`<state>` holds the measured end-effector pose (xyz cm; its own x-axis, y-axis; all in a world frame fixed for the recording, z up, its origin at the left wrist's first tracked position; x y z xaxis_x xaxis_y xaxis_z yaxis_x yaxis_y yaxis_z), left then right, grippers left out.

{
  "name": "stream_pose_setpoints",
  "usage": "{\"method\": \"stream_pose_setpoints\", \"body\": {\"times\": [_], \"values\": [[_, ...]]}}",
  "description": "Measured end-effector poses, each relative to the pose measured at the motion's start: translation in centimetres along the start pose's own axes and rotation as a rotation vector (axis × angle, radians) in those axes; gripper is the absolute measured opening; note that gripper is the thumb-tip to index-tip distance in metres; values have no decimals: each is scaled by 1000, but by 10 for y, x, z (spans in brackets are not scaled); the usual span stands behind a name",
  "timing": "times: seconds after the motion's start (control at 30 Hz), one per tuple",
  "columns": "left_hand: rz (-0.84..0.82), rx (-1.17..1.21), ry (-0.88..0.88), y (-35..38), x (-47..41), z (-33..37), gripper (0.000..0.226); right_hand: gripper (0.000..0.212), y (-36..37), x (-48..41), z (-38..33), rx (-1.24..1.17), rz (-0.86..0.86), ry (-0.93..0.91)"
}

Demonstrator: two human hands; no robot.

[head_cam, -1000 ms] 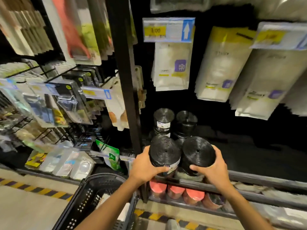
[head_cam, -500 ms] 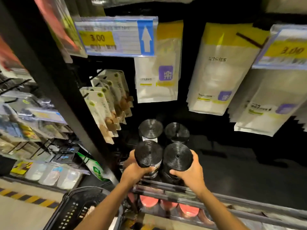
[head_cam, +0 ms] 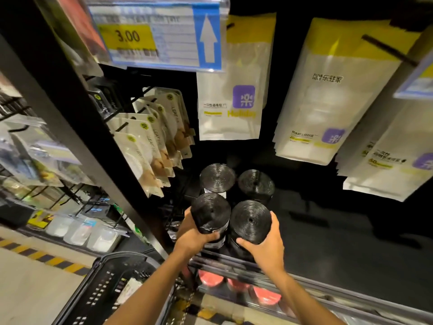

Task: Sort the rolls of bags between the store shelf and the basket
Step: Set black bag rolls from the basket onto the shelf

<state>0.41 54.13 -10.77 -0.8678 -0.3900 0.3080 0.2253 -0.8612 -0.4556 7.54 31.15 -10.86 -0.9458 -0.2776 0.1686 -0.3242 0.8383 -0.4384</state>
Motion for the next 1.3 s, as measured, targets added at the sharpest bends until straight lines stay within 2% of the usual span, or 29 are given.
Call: {"method": "stream_pose_setpoints", "body": {"times": [0.17,0.23,0.3,0.4,0.5,0.6,0.73,0.83,0.97,1.17,1.3], "values": [[-59,4,-26,6,3,-5,114,129,3,3,4,-27,-19,45],[-103,-29,-56,9,11,-11,107,127,8,11,8,-21,-27,73],[-137,-81,-31,11,25,-15,92,113,12,23,15,16,-24,78],[-145,-131,-8,8,53,-28,72,80,26,48,27,91,-45,104],[-197,-233,-19,4,84,-52,65,65,52,77,36,191,-133,171],[-184,-301,-29,-16,115,-79,53,54,90,107,23,325,-287,122],[-116,-412,-121,-58,160,-127,58,59,149,144,-4,487,-490,-2],[-49,-379,-179,-94,196,-163,54,58,196,166,-28,541,-599,-73],[39,-332,-258,-138,241,-203,63,52,256,189,-60,613,-700,-200],[125,-248,-390,-179,274,-248,62,62,333,207,-75,714,-885,-258],[166,-177,-482,-191,279,-277,60,58,373,198,-72,760,-991,-274]]}}
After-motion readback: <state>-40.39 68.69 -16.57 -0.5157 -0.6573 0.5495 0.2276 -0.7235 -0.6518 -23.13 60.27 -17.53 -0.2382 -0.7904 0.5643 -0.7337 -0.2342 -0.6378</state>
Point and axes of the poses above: each hand's wrist, its own x-axis away from the middle knuckle, its own y-axis out of the palm, z = x × y, the point moved 10 cm from there along -x, towards the middle knuckle, and after that the axes turned 9 degrees about -z, right-handed, at the moved point
